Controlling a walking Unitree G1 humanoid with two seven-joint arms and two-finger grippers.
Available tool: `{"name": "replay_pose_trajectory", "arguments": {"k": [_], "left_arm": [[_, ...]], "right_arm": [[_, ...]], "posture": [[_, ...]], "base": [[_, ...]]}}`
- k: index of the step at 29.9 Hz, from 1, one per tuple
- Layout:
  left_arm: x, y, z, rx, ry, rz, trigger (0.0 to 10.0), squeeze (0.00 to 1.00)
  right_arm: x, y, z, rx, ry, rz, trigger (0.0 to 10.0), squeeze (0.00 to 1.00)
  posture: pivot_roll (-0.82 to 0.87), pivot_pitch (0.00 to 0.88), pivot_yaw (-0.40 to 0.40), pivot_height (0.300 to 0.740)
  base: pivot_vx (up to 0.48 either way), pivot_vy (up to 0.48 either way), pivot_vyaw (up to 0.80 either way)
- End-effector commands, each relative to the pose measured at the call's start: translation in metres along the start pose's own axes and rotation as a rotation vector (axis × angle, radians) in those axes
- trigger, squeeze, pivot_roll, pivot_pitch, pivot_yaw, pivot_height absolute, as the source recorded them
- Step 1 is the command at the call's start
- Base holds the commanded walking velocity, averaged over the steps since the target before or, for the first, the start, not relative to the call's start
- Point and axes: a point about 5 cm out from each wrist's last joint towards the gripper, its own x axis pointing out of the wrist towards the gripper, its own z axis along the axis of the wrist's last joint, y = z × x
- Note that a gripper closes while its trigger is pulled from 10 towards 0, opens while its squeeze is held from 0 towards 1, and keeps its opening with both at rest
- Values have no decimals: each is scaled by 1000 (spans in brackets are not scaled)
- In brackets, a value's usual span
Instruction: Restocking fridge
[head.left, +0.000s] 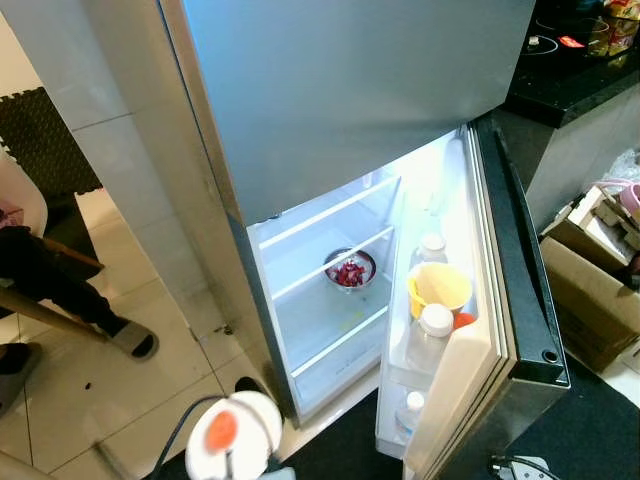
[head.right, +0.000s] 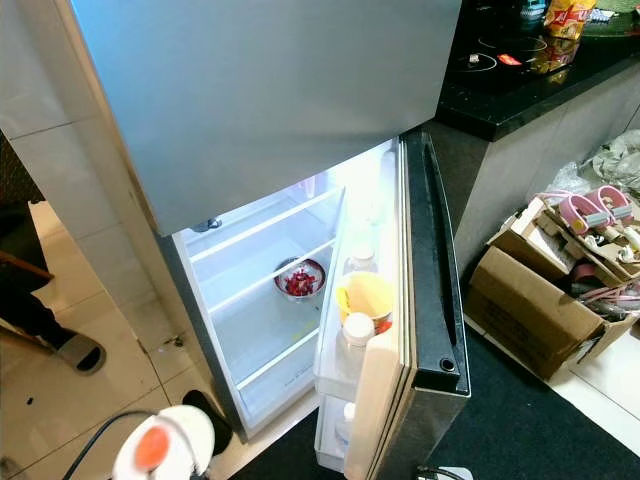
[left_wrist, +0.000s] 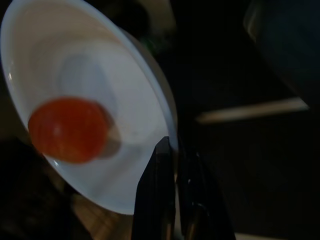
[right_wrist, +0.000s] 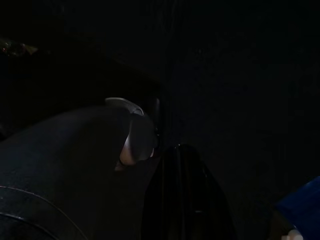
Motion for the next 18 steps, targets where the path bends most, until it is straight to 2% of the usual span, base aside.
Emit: {"name": "replay_pose_trajectory", "arguments": {"k": [1,3,4,7,12,18], "left_arm": [[-2,-3,-14,-61,45,-10,10000,0],[-4,-15,-20,-105,75,-49,10000,0],[-4,-15,-20,-105,75,-49,10000,0],[-7,-30,-30,-167,124,-85,10000,0],[-9,-41,-35,-226,154,-115,10000,0],[-10,-44,-35,-246,163,-130,10000,0]], "right_arm": [[0,0,-4,-11,17,-11,10000,0],[0,-1,-4,-17,21,-16,10000,0],[0,-1,-4,-17,21,-16,10000,0],[0,-1,-5,-23,26,-23,10000,0],[0,-2,-4,-26,27,-26,10000,0],[0,-3,-3,-34,28,-27,10000,0]], "posture": [[-32,35,36,740],[-32,35,36,740],[-32,35,36,740],[-31,32,33,740],[-31,26,28,740],[-30,23,26,740]], "base": [[0,0,0],[0,0,0],[0,0,0],[0,0,0],[0,0,0],[0,0,0]]}}
